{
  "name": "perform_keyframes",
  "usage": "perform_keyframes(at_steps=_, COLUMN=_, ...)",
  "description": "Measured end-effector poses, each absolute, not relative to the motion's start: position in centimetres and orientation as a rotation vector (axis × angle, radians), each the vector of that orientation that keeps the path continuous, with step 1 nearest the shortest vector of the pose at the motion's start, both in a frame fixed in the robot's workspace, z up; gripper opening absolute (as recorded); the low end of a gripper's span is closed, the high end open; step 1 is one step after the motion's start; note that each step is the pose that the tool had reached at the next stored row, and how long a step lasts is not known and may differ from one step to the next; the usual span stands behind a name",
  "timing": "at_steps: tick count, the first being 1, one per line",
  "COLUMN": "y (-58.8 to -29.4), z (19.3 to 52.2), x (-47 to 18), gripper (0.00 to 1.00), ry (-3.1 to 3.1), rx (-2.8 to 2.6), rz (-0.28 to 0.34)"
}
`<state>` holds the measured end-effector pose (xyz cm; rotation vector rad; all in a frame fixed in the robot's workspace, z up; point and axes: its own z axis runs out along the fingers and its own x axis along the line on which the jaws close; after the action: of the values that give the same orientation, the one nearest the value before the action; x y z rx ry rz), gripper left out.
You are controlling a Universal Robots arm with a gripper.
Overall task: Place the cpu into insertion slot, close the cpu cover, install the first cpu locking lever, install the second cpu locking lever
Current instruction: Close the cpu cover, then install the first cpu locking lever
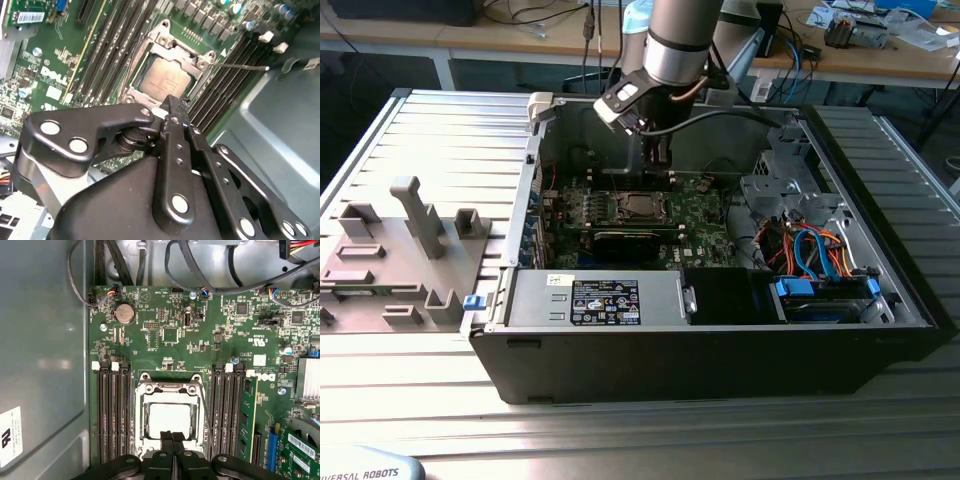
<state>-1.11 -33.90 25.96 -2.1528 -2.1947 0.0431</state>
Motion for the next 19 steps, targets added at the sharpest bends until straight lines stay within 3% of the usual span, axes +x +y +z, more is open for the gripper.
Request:
perform_keyframes(at_steps=3, y=-33.90, z=25.92, x=-1.11, gripper=0.11, ry=-2.218, rx=-2.175, rz=-0.005)
perform_keyframes(at_steps=19, y=-33.91, z=25.94, x=-1.12, gripper=0.11, ry=-2.240, rx=-2.180, rz=-0.033)
